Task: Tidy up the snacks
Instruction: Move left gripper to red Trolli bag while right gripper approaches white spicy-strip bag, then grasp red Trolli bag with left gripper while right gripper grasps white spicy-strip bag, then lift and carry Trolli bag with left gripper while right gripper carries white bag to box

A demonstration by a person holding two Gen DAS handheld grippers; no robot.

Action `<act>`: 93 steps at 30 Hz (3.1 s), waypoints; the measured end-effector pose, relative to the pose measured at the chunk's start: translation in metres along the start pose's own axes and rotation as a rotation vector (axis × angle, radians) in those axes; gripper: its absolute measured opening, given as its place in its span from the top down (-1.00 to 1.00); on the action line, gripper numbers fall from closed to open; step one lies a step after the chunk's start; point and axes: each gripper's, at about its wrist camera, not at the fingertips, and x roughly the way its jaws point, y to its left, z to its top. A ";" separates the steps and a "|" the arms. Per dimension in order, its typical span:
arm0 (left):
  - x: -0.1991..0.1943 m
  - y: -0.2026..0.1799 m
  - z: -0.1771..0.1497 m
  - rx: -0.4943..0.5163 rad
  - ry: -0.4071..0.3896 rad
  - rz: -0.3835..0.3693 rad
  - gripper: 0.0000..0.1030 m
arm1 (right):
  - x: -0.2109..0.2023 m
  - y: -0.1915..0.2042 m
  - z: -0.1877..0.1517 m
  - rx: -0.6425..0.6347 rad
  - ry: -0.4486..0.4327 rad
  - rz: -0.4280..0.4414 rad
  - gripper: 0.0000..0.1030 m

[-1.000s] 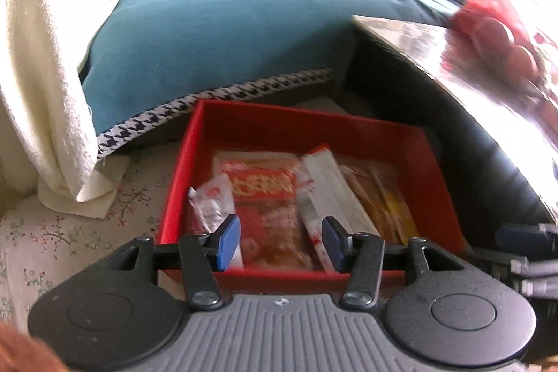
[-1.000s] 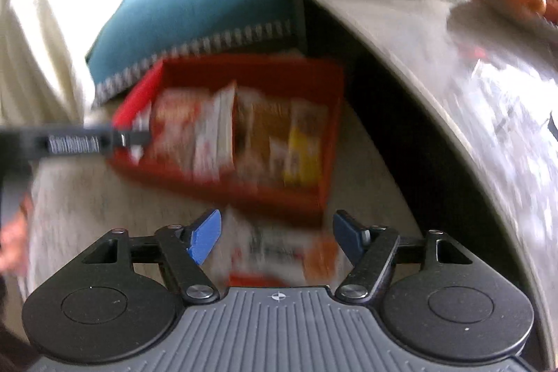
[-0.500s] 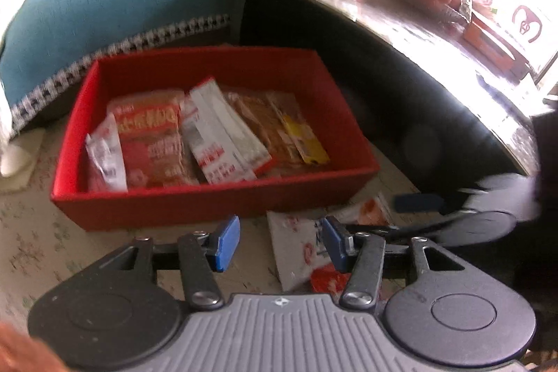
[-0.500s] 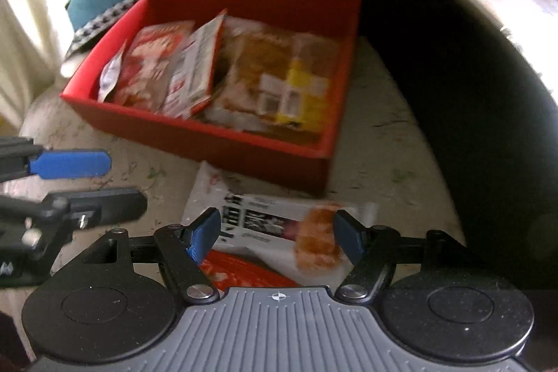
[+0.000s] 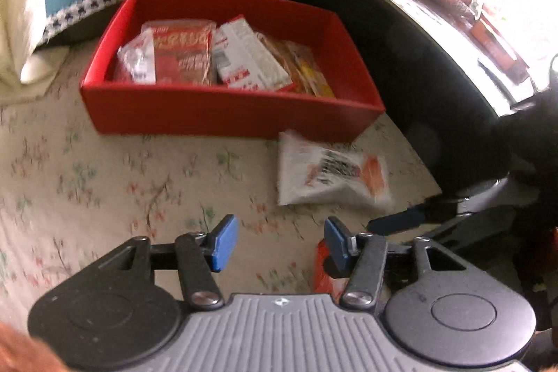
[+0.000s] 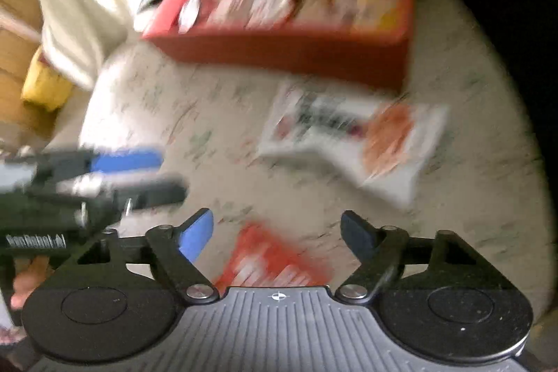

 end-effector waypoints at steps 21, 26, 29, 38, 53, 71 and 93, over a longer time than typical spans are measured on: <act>0.053 -0.102 -0.114 0.132 0.123 0.231 -0.03 | 0.041 0.011 0.047 -0.404 0.068 -0.169 -0.72; 0.042 -0.078 -0.111 0.091 0.134 0.242 0.04 | 0.049 0.015 0.037 -0.392 0.114 -0.097 -0.77; 0.037 -0.063 -0.107 0.076 0.131 0.269 0.04 | 0.041 0.018 0.021 -0.384 0.159 0.004 -0.77; 0.027 -0.035 -0.098 0.048 0.125 0.253 0.03 | 0.050 0.014 0.040 -0.449 0.100 -0.179 -0.87; 0.033 -0.040 -0.096 0.155 0.154 0.208 0.00 | 0.057 0.019 0.009 -0.409 0.139 -0.267 -0.40; 0.029 -0.019 -0.084 0.035 0.126 0.224 -0.30 | 0.062 0.032 -0.009 -0.333 0.115 -0.317 -0.60; -0.036 -0.010 -0.038 0.011 -0.106 0.305 0.18 | -0.024 0.059 0.022 -0.243 -0.173 -0.191 -0.08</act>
